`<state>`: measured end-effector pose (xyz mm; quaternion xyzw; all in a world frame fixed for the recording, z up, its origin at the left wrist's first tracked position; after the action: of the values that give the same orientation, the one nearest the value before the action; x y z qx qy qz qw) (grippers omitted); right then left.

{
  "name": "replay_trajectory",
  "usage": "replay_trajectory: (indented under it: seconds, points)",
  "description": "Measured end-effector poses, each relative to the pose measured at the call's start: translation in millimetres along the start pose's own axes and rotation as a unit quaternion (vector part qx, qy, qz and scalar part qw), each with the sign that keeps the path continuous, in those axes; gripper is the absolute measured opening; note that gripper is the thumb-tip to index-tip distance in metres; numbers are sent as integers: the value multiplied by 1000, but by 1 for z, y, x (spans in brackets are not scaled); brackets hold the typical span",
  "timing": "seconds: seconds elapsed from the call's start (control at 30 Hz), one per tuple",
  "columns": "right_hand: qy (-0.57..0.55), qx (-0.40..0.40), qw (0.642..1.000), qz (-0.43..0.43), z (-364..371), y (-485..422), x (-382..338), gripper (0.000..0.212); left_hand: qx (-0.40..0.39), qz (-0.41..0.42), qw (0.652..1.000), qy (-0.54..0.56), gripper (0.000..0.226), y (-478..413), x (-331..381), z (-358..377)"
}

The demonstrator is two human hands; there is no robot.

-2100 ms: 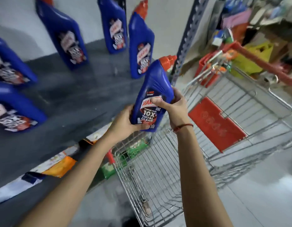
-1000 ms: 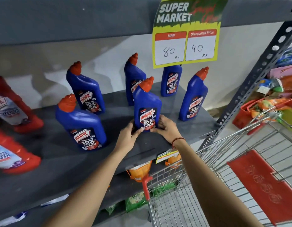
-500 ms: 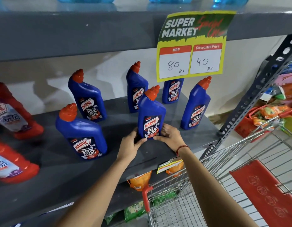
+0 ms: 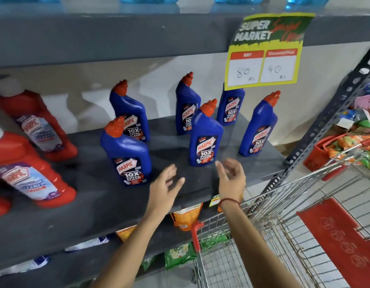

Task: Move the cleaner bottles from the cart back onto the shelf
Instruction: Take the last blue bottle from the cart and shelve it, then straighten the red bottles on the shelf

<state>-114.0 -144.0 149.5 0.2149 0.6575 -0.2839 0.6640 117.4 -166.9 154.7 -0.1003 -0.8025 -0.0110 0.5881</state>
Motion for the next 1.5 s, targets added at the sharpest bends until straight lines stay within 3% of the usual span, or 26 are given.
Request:
replay_trajectory:
  seconds: [0.1,0.2,0.3,0.37,0.53,1.03,1.27,1.37,1.5]
  points:
    - [19,-110,993,-47,48,41,-14,25,107,30,994,-19,25,42,-5,-60]
    - [70,-305,949,-49,119,72,-14,49,211,29,975,-60,23,53,-18,-118]
    - [128,-427,894,-46,164,94,-6,76,168,-13,981,-95,38,33,-40,-134]
    - [147,-455,876,-60,177,101,-5,75,125,-17,985,-119,41,20,-47,-133]
    - [149,-429,889,-67,179,89,-6,57,103,-6,987,-122,35,6,-52,-134]
    - [169,-392,902,-69,175,76,7,59,101,15,986,-135,36,-1,-45,-126]
    - [132,-192,969,-77,131,92,-7,21,131,-17,991,17,27,48,-45,-159]
    - [113,-211,966,-97,147,131,-18,16,197,17,980,-12,11,93,-47,-210]
    - [89,-319,937,-111,213,188,-35,20,306,13,949,-76,5,125,-53,-291]
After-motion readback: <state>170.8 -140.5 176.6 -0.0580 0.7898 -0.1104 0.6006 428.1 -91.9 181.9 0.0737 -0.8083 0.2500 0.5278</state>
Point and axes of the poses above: each hand's wrist, its own y-axis away from the middle knuckle, its own z-axis out of the palm, x = y × z, the point moved 9 cm from there along -y, towards the middle knuckle, and after that the axes turned 4 degrees about -x, right-handed, at the moved point
